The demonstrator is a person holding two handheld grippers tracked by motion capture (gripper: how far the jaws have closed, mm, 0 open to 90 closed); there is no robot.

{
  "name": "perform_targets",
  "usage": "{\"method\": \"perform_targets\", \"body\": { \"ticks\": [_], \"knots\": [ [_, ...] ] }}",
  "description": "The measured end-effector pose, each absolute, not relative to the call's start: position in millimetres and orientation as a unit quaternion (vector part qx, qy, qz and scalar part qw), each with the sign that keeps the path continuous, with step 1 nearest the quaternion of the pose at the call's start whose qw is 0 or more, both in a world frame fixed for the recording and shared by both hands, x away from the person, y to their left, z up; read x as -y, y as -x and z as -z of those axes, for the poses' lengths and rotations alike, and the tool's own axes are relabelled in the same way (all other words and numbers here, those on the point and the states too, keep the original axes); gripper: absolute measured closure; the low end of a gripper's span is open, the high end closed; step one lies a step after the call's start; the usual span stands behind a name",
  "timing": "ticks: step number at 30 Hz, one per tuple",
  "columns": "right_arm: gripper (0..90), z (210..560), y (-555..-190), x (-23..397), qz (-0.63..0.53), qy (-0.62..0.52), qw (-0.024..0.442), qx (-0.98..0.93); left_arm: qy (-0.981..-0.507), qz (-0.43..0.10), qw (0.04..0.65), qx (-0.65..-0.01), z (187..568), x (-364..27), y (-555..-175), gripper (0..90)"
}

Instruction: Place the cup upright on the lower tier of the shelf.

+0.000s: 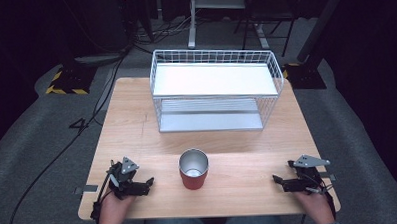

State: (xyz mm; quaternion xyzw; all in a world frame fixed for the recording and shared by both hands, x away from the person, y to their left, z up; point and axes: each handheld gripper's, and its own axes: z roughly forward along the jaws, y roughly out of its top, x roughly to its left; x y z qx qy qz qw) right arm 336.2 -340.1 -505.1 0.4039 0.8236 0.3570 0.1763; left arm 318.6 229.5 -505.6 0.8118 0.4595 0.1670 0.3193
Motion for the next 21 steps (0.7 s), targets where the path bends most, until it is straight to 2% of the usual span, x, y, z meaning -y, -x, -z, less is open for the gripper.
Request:
{"method": "perform_targets", "body": {
  "ticks": [14, 21],
  "knots": [
    [11.0, 505.1, -336.1, 340.1, -0.357, -0.404, 0.177, -0.824, -0.801, -0.155, 0.329, -0.475, 504.4, -230.7, -319.9, 0.9],
    [11.0, 505.1, -336.1, 340.1, -0.357, -0.404, 0.177, -0.823, -0.785, -0.158, 0.365, -0.475, 493.3, -230.7, -316.8, 0.9]
  ]
}}
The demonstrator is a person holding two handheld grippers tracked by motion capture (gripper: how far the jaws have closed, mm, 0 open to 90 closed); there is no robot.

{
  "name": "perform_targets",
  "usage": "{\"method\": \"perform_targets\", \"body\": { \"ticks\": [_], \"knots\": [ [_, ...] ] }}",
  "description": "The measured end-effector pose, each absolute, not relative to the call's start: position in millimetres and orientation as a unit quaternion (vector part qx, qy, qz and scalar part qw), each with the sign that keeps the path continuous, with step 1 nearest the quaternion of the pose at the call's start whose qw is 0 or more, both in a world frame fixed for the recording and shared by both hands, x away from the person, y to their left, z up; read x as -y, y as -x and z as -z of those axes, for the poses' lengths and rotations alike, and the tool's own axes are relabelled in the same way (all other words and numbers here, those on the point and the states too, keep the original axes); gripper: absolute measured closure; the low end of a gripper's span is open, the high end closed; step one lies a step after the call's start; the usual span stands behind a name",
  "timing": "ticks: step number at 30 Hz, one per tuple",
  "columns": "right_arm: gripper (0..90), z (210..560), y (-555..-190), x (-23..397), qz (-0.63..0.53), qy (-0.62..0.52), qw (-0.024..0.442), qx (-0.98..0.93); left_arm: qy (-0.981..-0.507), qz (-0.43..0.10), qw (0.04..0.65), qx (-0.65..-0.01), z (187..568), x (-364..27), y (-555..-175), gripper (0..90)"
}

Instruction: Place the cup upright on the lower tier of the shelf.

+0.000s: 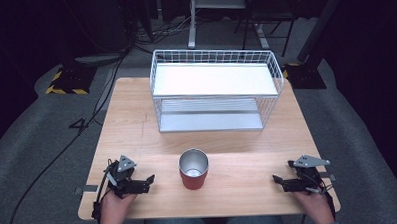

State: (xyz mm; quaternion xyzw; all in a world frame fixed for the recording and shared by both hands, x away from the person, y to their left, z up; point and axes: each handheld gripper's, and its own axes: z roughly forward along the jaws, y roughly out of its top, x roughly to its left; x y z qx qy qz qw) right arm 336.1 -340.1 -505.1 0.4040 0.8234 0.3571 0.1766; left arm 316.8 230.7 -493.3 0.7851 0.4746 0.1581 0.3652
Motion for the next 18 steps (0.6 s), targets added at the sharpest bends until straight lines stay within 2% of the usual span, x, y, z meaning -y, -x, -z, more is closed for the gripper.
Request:
{"method": "perform_targets", "body": {
  "ticks": [18],
  "knots": [
    [11.3, 505.0, -336.1, 340.2, -0.357, -0.405, 0.177, -0.823, -0.759, -0.175, 0.471, -0.414, 465.8, -213.7, -293.4, 0.5]
  ]
}}
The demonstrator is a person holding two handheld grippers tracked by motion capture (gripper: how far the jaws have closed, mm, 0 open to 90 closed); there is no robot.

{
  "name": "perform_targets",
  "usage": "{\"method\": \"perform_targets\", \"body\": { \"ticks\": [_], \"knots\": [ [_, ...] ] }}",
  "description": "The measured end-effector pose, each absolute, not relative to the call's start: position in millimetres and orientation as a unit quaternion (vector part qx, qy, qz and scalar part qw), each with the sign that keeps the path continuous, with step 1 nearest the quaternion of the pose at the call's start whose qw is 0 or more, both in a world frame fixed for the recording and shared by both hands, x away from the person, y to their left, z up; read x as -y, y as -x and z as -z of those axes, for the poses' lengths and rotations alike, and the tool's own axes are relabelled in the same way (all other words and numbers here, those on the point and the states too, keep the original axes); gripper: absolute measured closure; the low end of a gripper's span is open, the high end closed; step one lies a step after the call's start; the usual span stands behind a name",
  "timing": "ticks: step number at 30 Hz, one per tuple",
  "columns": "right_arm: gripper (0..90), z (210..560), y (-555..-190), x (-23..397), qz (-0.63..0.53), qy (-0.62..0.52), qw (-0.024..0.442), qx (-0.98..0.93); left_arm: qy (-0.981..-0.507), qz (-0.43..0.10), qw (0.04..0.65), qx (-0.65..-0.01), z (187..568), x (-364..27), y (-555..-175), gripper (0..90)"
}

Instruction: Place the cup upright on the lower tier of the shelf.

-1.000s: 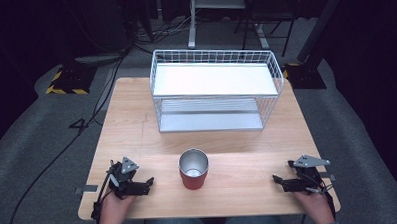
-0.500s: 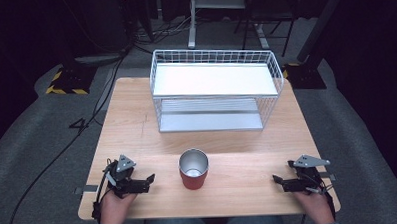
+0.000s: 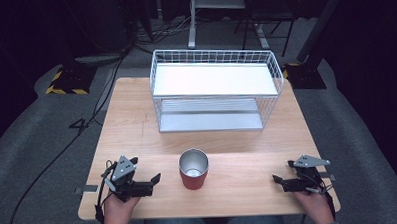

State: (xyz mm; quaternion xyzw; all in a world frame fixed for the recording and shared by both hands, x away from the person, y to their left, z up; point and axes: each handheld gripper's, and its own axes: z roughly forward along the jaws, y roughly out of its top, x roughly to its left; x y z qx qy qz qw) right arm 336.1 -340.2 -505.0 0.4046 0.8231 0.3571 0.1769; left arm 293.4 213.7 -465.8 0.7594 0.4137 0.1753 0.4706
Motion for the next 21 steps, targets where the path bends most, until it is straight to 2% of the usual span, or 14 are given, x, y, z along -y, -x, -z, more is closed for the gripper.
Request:
{"method": "perform_targets", "body": {
  "ticks": [21],
  "knots": [
    [11.3, 505.0, -336.1, 340.2, -0.357, -0.404, 0.177, -0.823, -0.764, -0.13, 0.531, -0.343, 462.8, -169.4, -277.1, 0.0]
  ]
}}
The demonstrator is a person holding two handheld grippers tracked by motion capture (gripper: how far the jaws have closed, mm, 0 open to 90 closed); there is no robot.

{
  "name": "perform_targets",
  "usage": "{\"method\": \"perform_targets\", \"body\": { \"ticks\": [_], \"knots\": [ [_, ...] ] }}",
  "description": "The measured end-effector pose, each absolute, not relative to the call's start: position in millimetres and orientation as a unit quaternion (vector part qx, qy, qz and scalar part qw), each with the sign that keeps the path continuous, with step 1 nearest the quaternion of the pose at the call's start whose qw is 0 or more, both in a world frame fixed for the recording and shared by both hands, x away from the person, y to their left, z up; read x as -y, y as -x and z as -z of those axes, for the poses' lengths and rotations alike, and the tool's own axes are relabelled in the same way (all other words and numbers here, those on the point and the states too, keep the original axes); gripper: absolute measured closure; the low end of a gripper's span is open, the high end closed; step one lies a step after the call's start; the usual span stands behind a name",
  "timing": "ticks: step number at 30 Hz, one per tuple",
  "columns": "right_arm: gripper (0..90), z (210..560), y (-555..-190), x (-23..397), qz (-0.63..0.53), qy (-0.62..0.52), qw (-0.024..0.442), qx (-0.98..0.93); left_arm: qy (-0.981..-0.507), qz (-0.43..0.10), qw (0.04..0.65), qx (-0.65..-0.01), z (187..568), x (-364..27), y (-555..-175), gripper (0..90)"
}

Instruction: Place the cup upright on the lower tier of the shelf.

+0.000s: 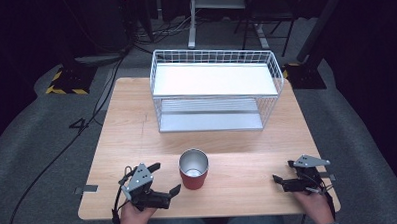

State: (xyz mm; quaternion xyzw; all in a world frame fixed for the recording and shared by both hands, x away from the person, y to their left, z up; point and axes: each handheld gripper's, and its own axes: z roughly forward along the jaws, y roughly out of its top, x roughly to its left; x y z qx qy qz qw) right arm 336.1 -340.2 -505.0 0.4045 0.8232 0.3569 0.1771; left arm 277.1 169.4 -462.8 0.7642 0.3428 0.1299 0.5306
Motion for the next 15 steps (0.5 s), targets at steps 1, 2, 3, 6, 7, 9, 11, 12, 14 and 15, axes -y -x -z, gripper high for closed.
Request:
{"method": "perform_targets", "body": {
  "ticks": [1, 2, 3, 6, 7, 9, 11, 12, 14, 15],
  "knots": [
    [11.3, 505.0, -336.1, 340.2, -0.357, -0.404, 0.177, -0.823, -0.766, -0.129, 0.529, -0.342, 463.2, -167.1, -277.4, 0.0],
    [11.2, 505.0, -336.1, 340.2, -0.357, -0.404, 0.177, -0.823, -0.766, -0.128, 0.53, -0.34, 463.9, -164.5, -277.7, 0.0],
    [11.3, 505.0, -336.1, 340.2, -0.357, -0.404, 0.177, -0.823, -0.768, -0.127, 0.528, -0.338, 464.0, -162.6, -278.1, 0.0],
    [11.3, 505.0, -336.2, 340.2, -0.357, -0.404, 0.177, -0.823, -0.767, -0.123, 0.534, -0.334, 465.3, -157.4, -279.4, 0.0],
    [11.3, 505.0, -336.1, 340.2, -0.357, -0.405, 0.177, -0.823, -0.768, -0.121, 0.533, -0.335, 466.0, -155.4, -280.1, 0.0],
    [11.3, 505.0, -336.1, 340.2, -0.357, -0.404, 0.177, -0.823, -0.768, -0.119, 0.533, -0.334, 467.4, -152.9, -281.5, 0.0],
    [11.2, 505.0, -336.1, 340.2, -0.357, -0.405, 0.177, -0.823, -0.767, -0.114, 0.535, -0.335, 469.0, -150.3, -282.6, 0.0],
    [11.3, 505.0, -336.1, 340.2, -0.357, -0.404, 0.177, -0.823, -0.766, -0.114, 0.537, -0.334, 470.0, -149.2, -283.5, 0.0],
    [11.3, 505.0, -336.1, 340.2, -0.357, -0.404, 0.177, -0.823, -0.765, -0.112, 0.54, -0.334, 471.3, -147.6, -284.5, 0.0],
    [11.3, 505.0, -336.2, 340.3, -0.357, -0.404, 0.177, -0.823, -0.762, -0.111, 0.542, -0.335, 472.1, -146.7, -284.8, 0.0]
  ]
}}
